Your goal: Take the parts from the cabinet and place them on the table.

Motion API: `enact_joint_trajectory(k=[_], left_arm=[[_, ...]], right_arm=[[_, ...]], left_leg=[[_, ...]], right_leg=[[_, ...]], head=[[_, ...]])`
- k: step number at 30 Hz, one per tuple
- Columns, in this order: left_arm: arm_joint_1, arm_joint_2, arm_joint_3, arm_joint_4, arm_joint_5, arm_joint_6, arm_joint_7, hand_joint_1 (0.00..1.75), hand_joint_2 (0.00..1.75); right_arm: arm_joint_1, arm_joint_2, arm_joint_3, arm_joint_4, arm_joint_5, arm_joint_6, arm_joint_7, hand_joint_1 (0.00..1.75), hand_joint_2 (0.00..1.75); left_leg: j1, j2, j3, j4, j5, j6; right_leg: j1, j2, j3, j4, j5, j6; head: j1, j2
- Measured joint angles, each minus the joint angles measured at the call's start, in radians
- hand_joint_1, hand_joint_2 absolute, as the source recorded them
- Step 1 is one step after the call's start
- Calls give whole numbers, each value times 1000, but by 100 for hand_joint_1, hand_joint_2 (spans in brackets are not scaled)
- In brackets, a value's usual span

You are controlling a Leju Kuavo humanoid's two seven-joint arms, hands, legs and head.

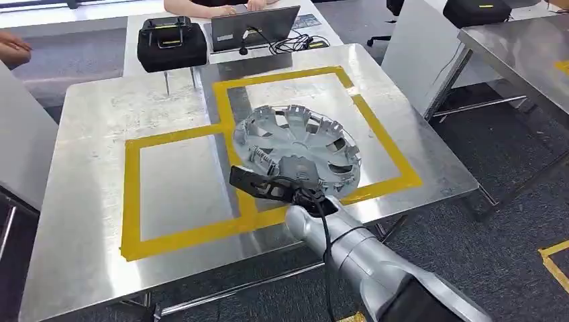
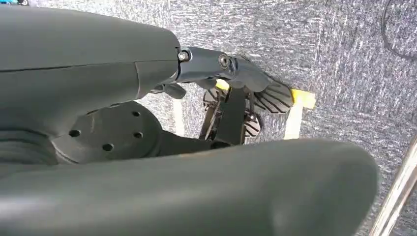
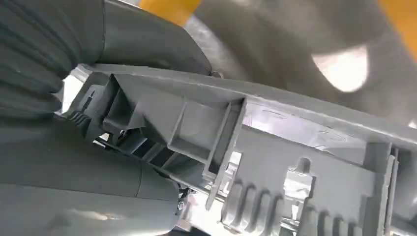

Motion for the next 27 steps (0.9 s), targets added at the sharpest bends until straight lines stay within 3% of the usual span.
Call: enact_joint_trajectory(k=[22, 23, 24, 25, 27], left_arm=[[-1, 0, 7, -1, -5, 0, 10, 0, 0], [-1, 0, 7, -1, -5, 0, 10, 0, 0], [-1, 0, 7, -1, -5, 0, 10, 0, 0], [-1, 0, 7, -1, -5, 0, 10, 0, 0], [-2, 0, 8, -1, -6, 0, 10, 0, 0]], right_arm=[[2, -37, -37, 34, 1, -3, 10, 175, 175], [2, -38, -37, 35, 1, -3, 10, 159, 175], [2, -38, -37, 35, 2, -3, 10, 24, 175], [2, -38, -37, 35, 2, -3, 10, 0, 175], [8, -38, -42, 38, -2, -3, 13, 0, 175]], left_leg=[[-1, 0, 1, 0, 0, 2], [-1, 0, 1, 0, 0, 2], [-1, 0, 1, 0, 0, 2], [-1, 0, 1, 0, 0, 2], [-1, 0, 1, 0, 0, 2]], right_leg=[[-1, 0, 2, -1, 0, 1], [-1, 0, 2, -1, 0, 1], [-1, 0, 2, -1, 0, 1], [-1, 0, 2, -1, 0, 1], [-1, 0, 2, -1, 0, 1]], head=[[-1, 0], [-1, 0], [-1, 0], [-1, 0], [-1, 0]])
